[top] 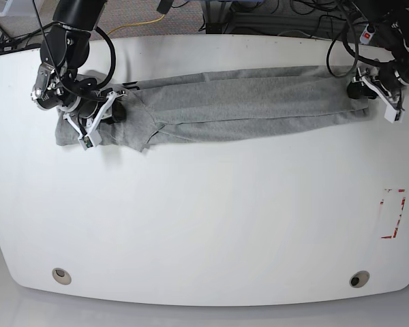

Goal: Fold the T-shirt properly
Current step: 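Move the left gripper to the strip's middle and grasp the fabric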

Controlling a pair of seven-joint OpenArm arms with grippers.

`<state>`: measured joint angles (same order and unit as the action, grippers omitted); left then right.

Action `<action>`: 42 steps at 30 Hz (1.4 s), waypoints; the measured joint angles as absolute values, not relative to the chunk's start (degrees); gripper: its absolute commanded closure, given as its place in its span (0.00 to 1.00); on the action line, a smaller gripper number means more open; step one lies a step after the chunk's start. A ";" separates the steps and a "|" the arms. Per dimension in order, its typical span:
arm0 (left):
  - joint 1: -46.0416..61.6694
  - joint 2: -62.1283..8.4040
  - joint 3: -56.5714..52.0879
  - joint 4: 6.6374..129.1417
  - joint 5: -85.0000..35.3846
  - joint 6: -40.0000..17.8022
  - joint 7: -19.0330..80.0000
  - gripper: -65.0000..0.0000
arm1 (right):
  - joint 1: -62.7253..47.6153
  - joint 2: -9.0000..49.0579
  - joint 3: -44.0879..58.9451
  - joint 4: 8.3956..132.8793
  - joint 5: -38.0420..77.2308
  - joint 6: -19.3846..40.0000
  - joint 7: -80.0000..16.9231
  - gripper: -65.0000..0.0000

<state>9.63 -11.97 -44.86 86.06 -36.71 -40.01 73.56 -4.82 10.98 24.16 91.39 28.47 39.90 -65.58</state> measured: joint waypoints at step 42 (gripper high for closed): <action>4.27 8.58 -11.53 112.42 -30.59 -39.94 79.53 0.95 | -4.80 10.96 23.99 91.44 28.32 39.90 -65.58 0.82</action>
<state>4.27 8.58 -11.53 112.42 -30.59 -39.94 79.53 -4.80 10.96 23.99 91.44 28.32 39.90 -65.58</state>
